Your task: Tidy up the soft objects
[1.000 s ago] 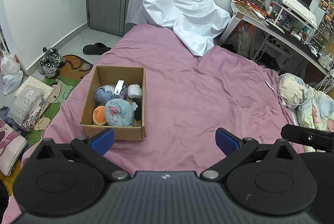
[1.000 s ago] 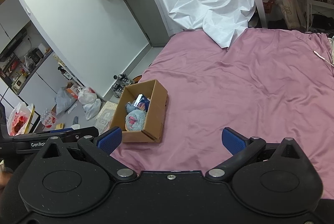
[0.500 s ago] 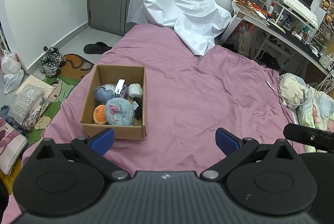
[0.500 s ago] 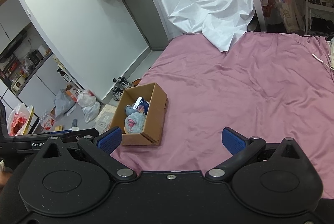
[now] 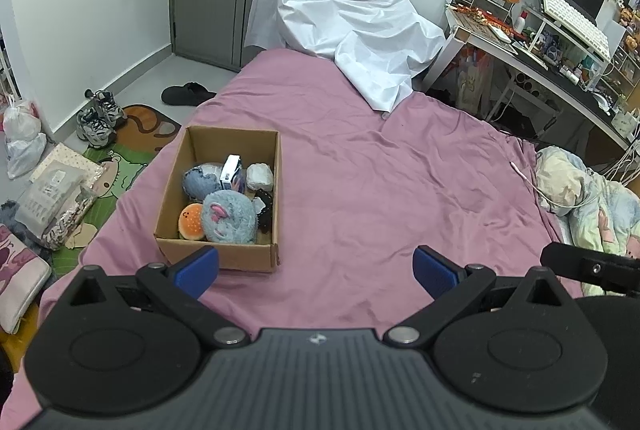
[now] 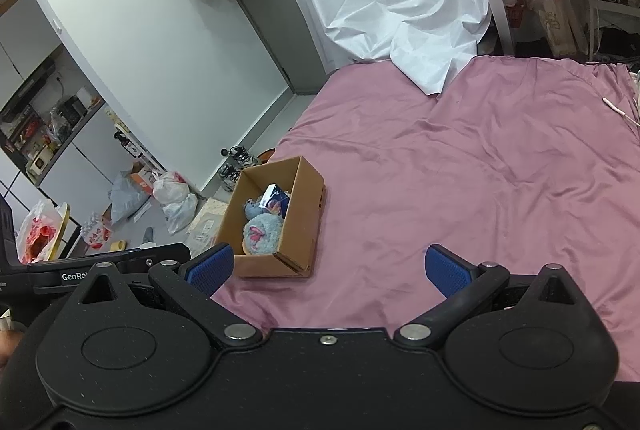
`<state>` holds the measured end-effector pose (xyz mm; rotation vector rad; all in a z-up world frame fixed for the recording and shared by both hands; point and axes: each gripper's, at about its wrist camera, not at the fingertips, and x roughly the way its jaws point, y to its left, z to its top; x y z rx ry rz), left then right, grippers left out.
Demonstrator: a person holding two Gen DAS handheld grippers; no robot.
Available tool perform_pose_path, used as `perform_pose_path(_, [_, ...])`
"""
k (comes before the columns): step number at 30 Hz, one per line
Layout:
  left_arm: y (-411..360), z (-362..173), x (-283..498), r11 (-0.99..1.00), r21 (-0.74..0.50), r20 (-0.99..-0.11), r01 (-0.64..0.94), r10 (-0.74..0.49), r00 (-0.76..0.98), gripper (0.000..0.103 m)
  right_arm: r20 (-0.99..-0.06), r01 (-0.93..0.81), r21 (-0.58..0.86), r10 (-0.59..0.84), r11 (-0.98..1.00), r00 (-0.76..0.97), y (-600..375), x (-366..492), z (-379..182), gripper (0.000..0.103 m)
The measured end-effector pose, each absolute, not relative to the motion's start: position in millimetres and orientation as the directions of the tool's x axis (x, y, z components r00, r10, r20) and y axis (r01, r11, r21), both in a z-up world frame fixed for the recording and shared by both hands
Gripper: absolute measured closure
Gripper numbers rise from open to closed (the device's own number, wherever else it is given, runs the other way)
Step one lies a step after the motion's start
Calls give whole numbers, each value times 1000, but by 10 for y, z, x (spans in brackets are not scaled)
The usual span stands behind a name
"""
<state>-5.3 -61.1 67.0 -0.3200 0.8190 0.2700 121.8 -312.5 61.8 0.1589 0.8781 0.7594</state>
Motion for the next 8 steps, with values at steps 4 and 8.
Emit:
perform_pose_path(4, [-594, 660, -9, 916, -188, -750, -353, 98, 654, 1, -635, -537, 433, 668, 724, 388, -3134, 1271, 585, 0])
perform_pose_path(8, [-604, 657, 45, 919, -192, -749, -343, 89, 656, 1, -635, -541, 421, 662, 729, 398, -3125, 1293, 558, 0])
